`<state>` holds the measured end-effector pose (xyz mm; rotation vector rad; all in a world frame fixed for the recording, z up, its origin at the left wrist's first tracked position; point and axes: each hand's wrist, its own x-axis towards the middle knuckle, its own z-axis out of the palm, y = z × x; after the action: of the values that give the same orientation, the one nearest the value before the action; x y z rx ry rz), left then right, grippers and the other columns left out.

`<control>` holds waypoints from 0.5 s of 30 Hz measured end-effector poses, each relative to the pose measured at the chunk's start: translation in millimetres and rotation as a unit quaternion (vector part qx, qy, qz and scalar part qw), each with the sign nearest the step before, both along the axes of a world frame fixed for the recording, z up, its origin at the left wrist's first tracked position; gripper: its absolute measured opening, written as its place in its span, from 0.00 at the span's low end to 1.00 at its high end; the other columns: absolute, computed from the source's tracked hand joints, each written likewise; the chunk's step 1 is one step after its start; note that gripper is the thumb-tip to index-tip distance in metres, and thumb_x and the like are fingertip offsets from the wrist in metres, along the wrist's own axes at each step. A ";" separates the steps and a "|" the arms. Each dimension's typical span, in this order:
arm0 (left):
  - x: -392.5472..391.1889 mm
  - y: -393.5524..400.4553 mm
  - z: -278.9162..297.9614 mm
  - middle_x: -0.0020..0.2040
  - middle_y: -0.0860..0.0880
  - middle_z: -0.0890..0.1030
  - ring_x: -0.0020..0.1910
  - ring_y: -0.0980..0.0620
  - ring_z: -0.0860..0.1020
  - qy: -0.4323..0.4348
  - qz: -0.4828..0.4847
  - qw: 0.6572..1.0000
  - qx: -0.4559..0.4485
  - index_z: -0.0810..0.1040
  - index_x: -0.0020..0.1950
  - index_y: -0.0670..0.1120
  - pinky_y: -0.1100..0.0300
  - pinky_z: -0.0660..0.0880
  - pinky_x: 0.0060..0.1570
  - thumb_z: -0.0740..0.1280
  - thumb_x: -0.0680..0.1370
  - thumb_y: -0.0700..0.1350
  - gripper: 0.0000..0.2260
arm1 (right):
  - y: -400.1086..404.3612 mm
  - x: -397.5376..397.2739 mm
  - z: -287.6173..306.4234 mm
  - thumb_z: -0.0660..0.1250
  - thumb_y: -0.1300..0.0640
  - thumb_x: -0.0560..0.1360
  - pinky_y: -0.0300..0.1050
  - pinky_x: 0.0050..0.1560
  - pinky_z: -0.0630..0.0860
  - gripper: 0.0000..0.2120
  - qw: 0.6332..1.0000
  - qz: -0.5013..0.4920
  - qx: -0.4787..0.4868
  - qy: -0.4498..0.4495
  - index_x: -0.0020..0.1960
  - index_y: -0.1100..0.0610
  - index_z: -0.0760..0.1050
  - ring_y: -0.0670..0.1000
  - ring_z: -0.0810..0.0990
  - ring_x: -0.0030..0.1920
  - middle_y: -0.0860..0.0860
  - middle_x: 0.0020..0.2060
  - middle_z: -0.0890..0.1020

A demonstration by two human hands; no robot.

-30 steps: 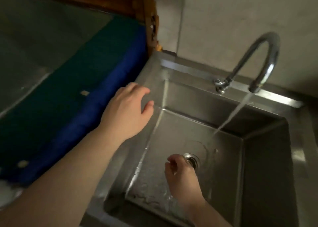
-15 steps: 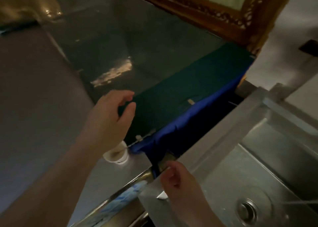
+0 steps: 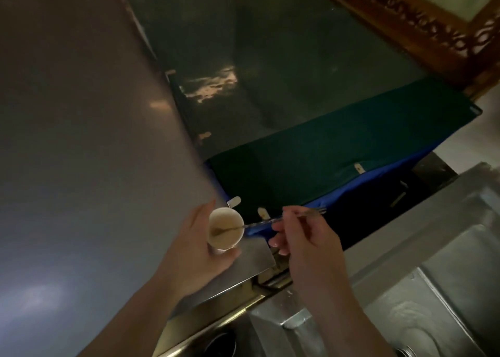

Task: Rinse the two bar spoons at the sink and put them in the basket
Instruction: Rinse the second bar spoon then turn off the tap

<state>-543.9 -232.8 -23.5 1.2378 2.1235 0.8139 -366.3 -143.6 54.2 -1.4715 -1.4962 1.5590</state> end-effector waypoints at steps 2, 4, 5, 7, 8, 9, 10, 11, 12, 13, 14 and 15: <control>1.0 1.3 -5.4 0.57 0.65 0.71 0.54 0.64 0.73 -0.003 0.000 1.000 0.013 0.63 0.66 0.64 0.68 0.70 0.47 0.75 0.62 0.65 0.36 | 2.5 -5.0 -0.7 0.61 0.48 0.78 0.35 0.35 0.76 0.07 1.000 -0.001 0.016 -0.024 0.47 0.41 0.77 0.40 0.82 0.39 0.39 0.42 0.84; 0.5 3.0 -7.8 0.55 0.67 0.72 0.54 0.65 0.73 -0.010 0.008 1.000 0.018 0.64 0.65 0.65 0.72 0.67 0.44 0.75 0.62 0.65 0.34 | 4.6 -7.8 -1.8 0.60 0.49 0.79 0.40 0.40 0.77 0.08 0.999 -0.001 0.031 -0.043 0.46 0.43 0.77 0.42 0.83 0.39 0.40 0.41 0.84; -0.1 3.5 -8.6 0.55 0.67 0.73 0.54 0.65 0.74 -0.013 0.011 1.000 0.020 0.65 0.64 0.65 0.72 0.67 0.43 0.75 0.62 0.65 0.34 | 5.1 -8.8 -2.0 0.59 0.49 0.79 0.41 0.42 0.78 0.08 0.998 0.005 0.038 -0.052 0.46 0.43 0.77 0.42 0.83 0.39 0.41 0.41 0.84; -1.6 4.5 -8.5 0.54 0.66 0.74 0.54 0.64 0.74 -0.021 0.013 0.999 0.023 0.67 0.63 0.65 0.72 0.68 0.43 0.75 0.62 0.65 0.33 | 6.4 -9.7 -2.3 0.58 0.50 0.79 0.42 0.43 0.78 0.08 0.997 0.020 0.047 -0.065 0.47 0.43 0.76 0.42 0.83 0.40 0.41 0.41 0.83; -2.3 4.3 -8.1 0.54 0.66 0.74 0.54 0.63 0.75 -0.025 0.012 0.999 0.025 0.67 0.63 0.64 0.71 0.69 0.44 0.75 0.62 0.65 0.33 | 6.9 -9.7 -2.0 0.58 0.51 0.79 0.41 0.42 0.77 0.09 0.996 0.025 0.048 -0.068 0.47 0.43 0.76 0.42 0.83 0.39 0.40 0.41 0.83; -2.9 4.4 -7.8 0.54 0.66 0.74 0.54 0.64 0.74 -0.028 0.011 0.999 0.027 0.67 0.62 0.65 0.71 0.70 0.44 0.75 0.62 0.65 0.32 | 7.4 -9.8 -1.2 0.58 0.51 0.80 0.40 0.42 0.77 0.09 0.996 0.027 0.048 -0.070 0.47 0.44 0.76 0.42 0.83 0.39 0.40 0.41 0.83; -3.2 4.2 -7.2 0.54 0.66 0.74 0.54 0.64 0.74 -0.029 0.011 0.999 0.029 0.66 0.61 0.66 0.70 0.70 0.44 0.75 0.62 0.65 0.32 | 8.0 -9.4 -1.0 0.57 0.51 0.80 0.40 0.41 0.77 0.09 0.996 0.027 0.047 -0.069 0.47 0.44 0.76 0.42 0.83 0.39 0.41 0.40 0.83; -3.3 4.1 -7.0 0.54 0.66 0.74 0.54 0.65 0.74 -0.029 0.010 0.999 0.031 0.66 0.61 0.67 0.70 0.70 0.45 0.75 0.62 0.65 0.31 | 8.6 -9.0 -0.7 0.57 0.52 0.80 0.40 0.40 0.77 0.10 0.997 0.022 0.044 -0.067 0.46 0.44 0.77 0.42 0.83 0.38 0.42 0.40 0.84; -3.4 4.1 -6.7 0.54 0.65 0.74 0.54 0.64 0.74 -0.030 0.009 0.999 0.032 0.66 0.61 0.67 0.69 0.71 0.45 0.75 0.62 0.64 0.32 | 9.2 -8.5 -0.6 0.58 0.53 0.80 0.38 0.38 0.77 0.10 0.997 0.016 0.041 -0.064 0.46 0.45 0.77 0.42 0.83 0.37 0.42 0.39 0.84; -3.4 4.0 -6.5 0.54 0.65 0.75 0.54 0.62 0.75 -0.033 0.007 0.999 0.031 0.66 0.62 0.66 0.68 0.73 0.46 0.76 0.62 0.64 0.32 | 9.4 -7.9 -0.3 0.58 0.53 0.80 0.37 0.36 0.77 0.11 0.998 0.008 0.036 -0.060 0.46 0.45 0.78 0.43 0.83 0.36 0.44 0.38 0.84; -3.6 4.4 -6.3 0.55 0.64 0.75 0.53 0.61 0.76 -0.036 0.006 0.999 0.028 0.66 0.63 0.65 0.67 0.74 0.47 0.76 0.62 0.64 0.33 | 9.8 -6.7 -0.1 0.58 0.54 0.81 0.34 0.33 0.76 0.12 0.998 -0.002 0.033 -0.053 0.45 0.46 0.78 0.43 0.83 0.35 0.45 0.38 0.85; -3.7 4.4 -6.6 0.55 0.63 0.75 0.53 0.60 0.76 -0.038 0.007 0.999 0.027 0.66 0.64 0.64 0.66 0.74 0.47 0.76 0.62 0.64 0.34 | 9.9 -5.7 0.5 0.58 0.55 0.81 0.33 0.32 0.76 0.12 0.999 -0.013 0.028 -0.045 0.44 0.46 0.79 0.43 0.83 0.34 0.46 0.37 0.85</control>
<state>-547.5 -228.3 -30.1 1.2015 2.0634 0.9144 -372.0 -133.7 54.7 -1.5395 -1.5528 1.4411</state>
